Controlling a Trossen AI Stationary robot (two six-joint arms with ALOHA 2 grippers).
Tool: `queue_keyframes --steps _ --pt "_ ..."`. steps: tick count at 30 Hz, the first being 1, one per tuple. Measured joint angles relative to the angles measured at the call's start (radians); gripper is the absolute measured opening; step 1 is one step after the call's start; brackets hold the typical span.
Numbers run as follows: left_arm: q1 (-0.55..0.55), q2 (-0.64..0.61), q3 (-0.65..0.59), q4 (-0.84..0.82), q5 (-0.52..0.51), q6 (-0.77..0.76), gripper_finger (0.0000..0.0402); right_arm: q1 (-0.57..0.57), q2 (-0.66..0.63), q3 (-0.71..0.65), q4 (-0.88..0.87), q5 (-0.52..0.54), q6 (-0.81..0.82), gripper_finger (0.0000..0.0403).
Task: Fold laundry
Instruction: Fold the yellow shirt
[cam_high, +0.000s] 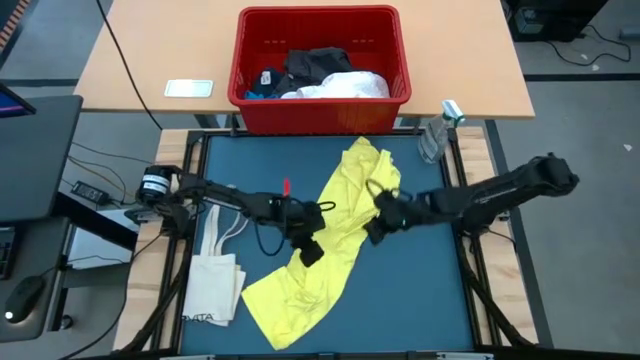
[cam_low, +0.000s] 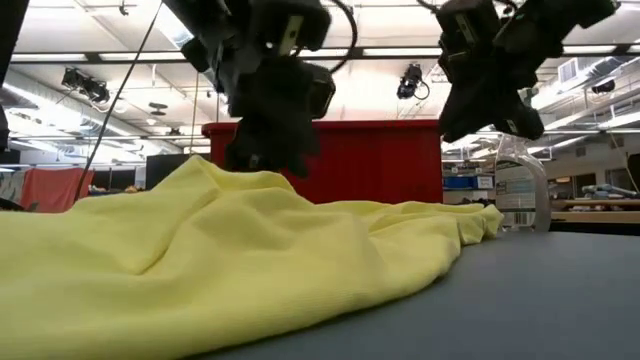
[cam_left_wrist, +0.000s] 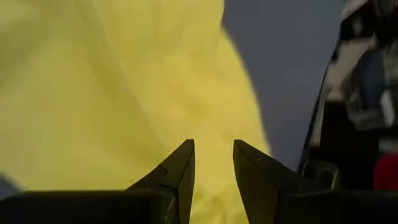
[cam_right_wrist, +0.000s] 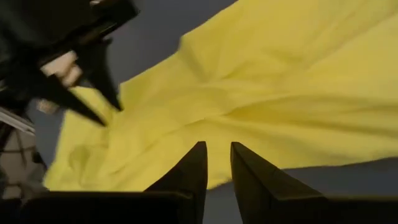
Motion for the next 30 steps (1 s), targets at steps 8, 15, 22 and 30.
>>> queue_keyframes --steps 8,15,22,30 --pt "0.083 -0.016 -0.001 -0.282 0.067 0.266 0.0114 0.083 0.347 0.047 0.414 0.003 0.117 0.0071" --pt "0.088 -0.054 0.0 -0.337 0.083 0.385 0.0114 0.084 0.579 0.231 0.42 -0.02 0.138 0.005" --pt "0.08 -0.058 0.0 -0.398 0.089 0.469 0.0114 0.092 0.699 0.353 0.297 -0.102 0.139 0.0033" --pt "0.112 -0.058 0.0 -0.461 0.089 0.469 0.0114 0.103 0.637 0.364 -0.015 -0.301 -0.018 0.0007"
